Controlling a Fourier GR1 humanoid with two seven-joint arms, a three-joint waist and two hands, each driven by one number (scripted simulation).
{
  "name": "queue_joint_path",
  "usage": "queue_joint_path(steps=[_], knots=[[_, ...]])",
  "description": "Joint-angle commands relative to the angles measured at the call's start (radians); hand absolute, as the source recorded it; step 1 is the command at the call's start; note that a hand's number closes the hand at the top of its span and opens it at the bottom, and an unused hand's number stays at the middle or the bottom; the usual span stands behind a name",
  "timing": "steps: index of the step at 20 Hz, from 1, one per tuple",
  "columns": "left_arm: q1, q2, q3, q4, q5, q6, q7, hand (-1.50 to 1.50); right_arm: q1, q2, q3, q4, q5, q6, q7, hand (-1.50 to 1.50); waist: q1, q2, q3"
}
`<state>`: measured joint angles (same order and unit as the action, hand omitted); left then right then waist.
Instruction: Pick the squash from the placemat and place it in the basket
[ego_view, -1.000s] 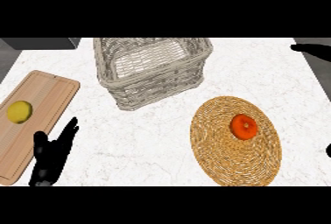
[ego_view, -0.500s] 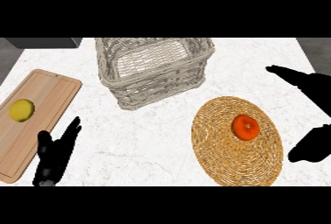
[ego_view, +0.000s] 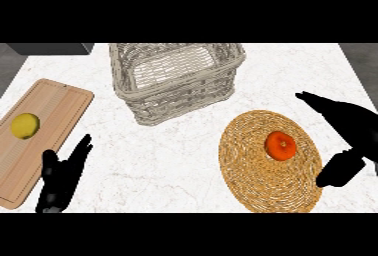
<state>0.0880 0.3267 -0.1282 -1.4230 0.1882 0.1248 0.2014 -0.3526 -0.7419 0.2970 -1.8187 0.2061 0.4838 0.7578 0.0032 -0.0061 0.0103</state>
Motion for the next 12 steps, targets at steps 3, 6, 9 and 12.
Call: queue_joint_path(steps=[3,6,9,12], knots=[[0.065,0.01,0.015,0.023,0.011,-0.044,0.016,0.0,0.037,0.086,0.036,0.084,0.138,-0.06,-0.105,-1.5,0.006,0.007,-0.01],[0.012,-0.023,0.004,0.028,-0.012,-0.011,0.068,0.0,0.07,0.078,0.019,0.101,0.173,-0.065,-0.164,-1.5,-0.001,0.007,-0.01],[0.041,-0.03,0.015,0.043,0.001,-0.045,0.028,0.0,0.091,0.112,0.029,0.133,0.225,-0.101,-0.187,-1.5,-0.001,0.007,-0.01],[0.024,-0.037,0.022,0.035,-0.015,-0.032,0.043,0.0,0.074,0.161,0.054,0.191,0.29,-0.127,-0.208,-1.5,0.002,0.007,-0.01]])
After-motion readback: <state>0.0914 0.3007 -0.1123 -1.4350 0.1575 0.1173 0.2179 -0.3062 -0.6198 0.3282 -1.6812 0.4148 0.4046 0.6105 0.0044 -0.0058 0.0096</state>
